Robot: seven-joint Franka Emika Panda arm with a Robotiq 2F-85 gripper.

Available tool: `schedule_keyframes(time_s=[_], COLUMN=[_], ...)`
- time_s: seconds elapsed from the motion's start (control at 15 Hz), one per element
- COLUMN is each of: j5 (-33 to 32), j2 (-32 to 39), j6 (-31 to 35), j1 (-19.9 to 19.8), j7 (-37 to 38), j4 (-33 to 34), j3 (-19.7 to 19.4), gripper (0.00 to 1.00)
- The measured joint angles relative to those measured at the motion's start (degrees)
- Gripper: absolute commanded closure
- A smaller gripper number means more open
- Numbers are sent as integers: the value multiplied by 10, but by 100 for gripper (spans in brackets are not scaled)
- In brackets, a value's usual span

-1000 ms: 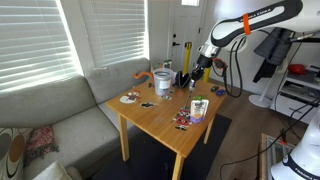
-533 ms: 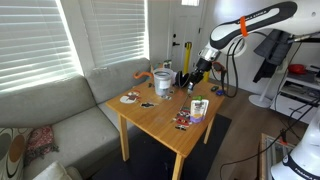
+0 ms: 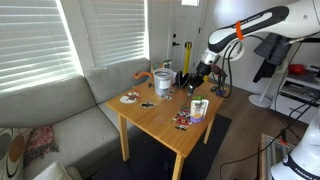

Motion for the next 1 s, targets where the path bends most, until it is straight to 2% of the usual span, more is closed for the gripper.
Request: schedule_keyframes(time_s=[0.2, 0.27, 0.4, 0.53, 0.8, 1.0], j5=[0, 1, 10, 14, 19, -3], j2=[18, 25, 32, 34, 27, 0], j6=[12, 18, 21, 23, 24, 24], j1=[-1, -1, -1, 0, 0, 0], j7=[2, 3, 7, 11, 11, 17], j4=[-5, -6, -6, -6, 2, 22], j3=[0, 0, 3, 5, 9, 12], gripper=[66, 66, 41, 33, 5, 0])
